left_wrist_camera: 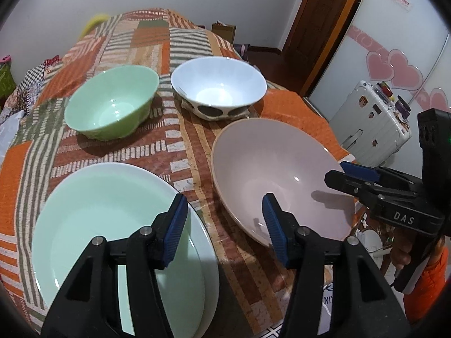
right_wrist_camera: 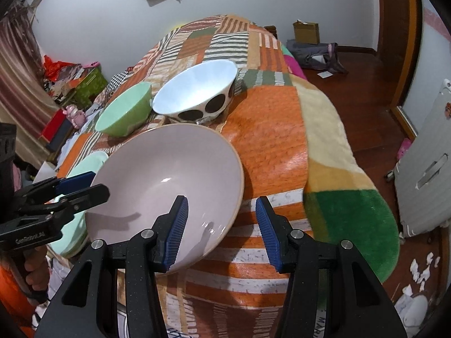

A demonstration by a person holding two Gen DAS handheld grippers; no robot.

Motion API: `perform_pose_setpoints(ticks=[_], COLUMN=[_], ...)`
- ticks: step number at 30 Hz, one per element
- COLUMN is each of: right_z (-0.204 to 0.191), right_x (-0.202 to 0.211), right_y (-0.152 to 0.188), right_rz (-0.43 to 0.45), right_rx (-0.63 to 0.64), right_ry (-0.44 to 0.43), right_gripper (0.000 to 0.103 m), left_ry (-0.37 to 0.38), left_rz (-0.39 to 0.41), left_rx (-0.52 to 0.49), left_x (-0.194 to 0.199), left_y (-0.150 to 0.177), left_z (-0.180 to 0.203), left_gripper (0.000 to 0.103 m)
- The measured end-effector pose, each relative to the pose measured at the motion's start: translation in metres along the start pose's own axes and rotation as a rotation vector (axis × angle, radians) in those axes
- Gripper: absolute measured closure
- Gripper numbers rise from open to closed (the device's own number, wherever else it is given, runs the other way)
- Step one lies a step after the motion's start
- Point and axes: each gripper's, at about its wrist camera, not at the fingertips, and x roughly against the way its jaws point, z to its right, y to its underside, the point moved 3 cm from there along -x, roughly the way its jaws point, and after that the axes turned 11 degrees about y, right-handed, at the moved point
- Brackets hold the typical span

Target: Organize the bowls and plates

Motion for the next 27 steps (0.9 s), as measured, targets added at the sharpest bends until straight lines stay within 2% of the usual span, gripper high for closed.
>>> perform_pose_setpoints(ticks=[3, 7, 9, 13, 22, 27], right_z=[0.0, 0.001, 0.002, 0.003, -0.003, -0.007], right_x=[-0.002, -0.009, -0.013, -0.016, -0.009, -0.001], right_y=[0.001, 0.003, 0.005, 0.007, 0.004, 0.0], right_rz=[0.0, -0.022, -0.036, -0.047, -0.028, -0.009], right_rx=[-0.006, -0.011, -0.025, -0.041, -0.031, -0.036], right_ry=[-0.005, -0.023, -0.03, -0.048, -0.004, 0.009], right_gripper=[0.061, 0.072, 0.08, 0.081, 0.082, 0.082], left_ry=[0.003, 0.017, 0.03, 0.041, 0.009, 0.017], left_rz=[-0.013, -0.03, -0.038, -0.054, -0.047, -0.038], left_rx=[0.0, -0.003, 0.004, 0.02, -0.008, -0.007], left_x=[-0.006, -0.013, -0.015, -0.022, -0.023, -0.016], left_y=[0.001, 0.001, 0.0, 0.001, 0.002, 0.003], left_z=[0.001, 0.003, 0.004, 0.006, 0.01, 0.009], left_gripper=[0.049, 0.061, 0.064, 0.072, 0.073, 0.073])
